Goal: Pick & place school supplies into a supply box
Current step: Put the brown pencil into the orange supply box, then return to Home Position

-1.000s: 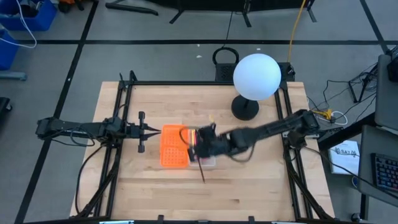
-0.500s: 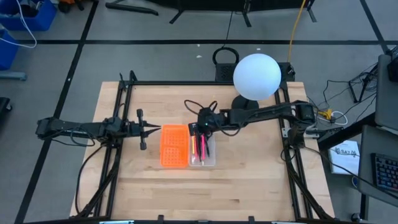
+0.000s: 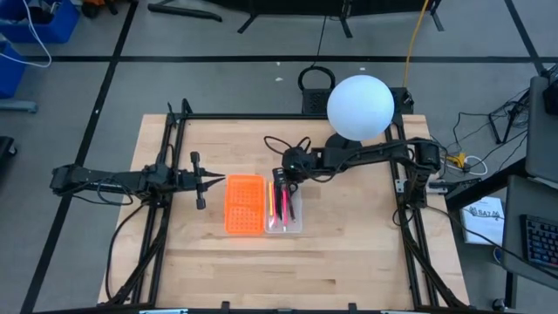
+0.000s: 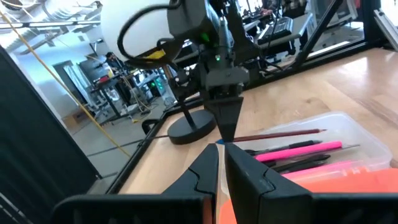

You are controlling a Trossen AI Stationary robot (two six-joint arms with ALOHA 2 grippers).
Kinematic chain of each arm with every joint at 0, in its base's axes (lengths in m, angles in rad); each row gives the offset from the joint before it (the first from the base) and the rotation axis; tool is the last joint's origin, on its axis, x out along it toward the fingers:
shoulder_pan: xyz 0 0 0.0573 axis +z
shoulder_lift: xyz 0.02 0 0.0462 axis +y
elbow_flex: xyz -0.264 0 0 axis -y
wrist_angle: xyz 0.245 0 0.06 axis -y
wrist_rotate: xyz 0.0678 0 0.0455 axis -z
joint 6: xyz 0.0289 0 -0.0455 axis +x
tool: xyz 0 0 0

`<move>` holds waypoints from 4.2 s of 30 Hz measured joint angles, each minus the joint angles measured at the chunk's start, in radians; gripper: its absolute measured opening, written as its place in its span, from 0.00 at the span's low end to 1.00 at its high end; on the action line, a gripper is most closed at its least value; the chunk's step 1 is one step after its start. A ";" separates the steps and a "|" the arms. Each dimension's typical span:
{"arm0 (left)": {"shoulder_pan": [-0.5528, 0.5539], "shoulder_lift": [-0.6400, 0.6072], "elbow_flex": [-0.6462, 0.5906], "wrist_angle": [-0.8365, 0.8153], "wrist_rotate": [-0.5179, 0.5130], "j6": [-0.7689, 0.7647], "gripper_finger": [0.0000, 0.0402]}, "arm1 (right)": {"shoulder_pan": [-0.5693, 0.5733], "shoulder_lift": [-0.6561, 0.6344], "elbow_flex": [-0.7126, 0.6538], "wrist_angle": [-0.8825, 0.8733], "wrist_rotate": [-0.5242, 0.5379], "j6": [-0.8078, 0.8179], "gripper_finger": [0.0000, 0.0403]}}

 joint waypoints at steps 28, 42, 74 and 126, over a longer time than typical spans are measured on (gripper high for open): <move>0.000 0.000 0.000 0.003 0.002 -0.005 0.09 | -0.004 0.073 0.000 0.003 -0.076 -0.045 0.33; 0.000 0.000 0.000 0.003 0.004 -0.012 0.09 | -0.011 0.063 0.002 -0.083 -0.077 -0.120 0.38; -0.008 -0.014 0.000 -0.024 -0.007 -0.003 0.09 | 0.278 -0.354 -0.017 0.216 0.233 -1.009 0.07; -0.063 -0.113 0.144 -0.181 0.055 -0.172 0.01 | 0.208 -1.618 -1.117 0.497 0.052 -1.142 0.00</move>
